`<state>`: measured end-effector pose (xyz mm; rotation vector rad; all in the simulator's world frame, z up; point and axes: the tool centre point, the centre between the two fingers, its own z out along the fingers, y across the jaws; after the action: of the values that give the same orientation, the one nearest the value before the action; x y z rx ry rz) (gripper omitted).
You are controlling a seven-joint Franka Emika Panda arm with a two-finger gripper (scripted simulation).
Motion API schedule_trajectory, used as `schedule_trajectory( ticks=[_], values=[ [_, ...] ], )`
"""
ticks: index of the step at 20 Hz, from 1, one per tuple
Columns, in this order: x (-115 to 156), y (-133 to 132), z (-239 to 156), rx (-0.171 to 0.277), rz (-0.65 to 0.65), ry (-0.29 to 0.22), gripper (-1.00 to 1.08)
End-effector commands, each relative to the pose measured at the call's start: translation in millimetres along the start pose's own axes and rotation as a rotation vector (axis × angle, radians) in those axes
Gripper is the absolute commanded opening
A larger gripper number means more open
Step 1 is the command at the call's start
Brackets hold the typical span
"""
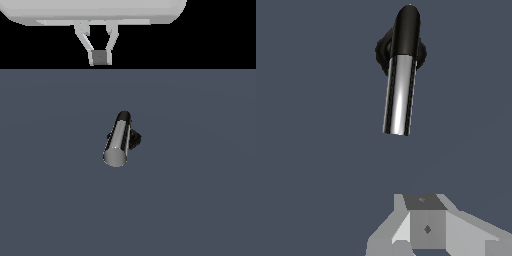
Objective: Turn on the faucet by rotating a designated handle.
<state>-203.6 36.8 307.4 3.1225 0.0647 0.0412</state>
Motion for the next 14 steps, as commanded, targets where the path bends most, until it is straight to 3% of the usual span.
schedule_trajectory(
  ticks=[1,14],
  values=[
    [4.0,-4.4,20.4,0.002,0.002,-0.002,-1.0],
    [25.8,-27.1,119.4,0.013,0.008,-0.015,-1.0]
  ],
)
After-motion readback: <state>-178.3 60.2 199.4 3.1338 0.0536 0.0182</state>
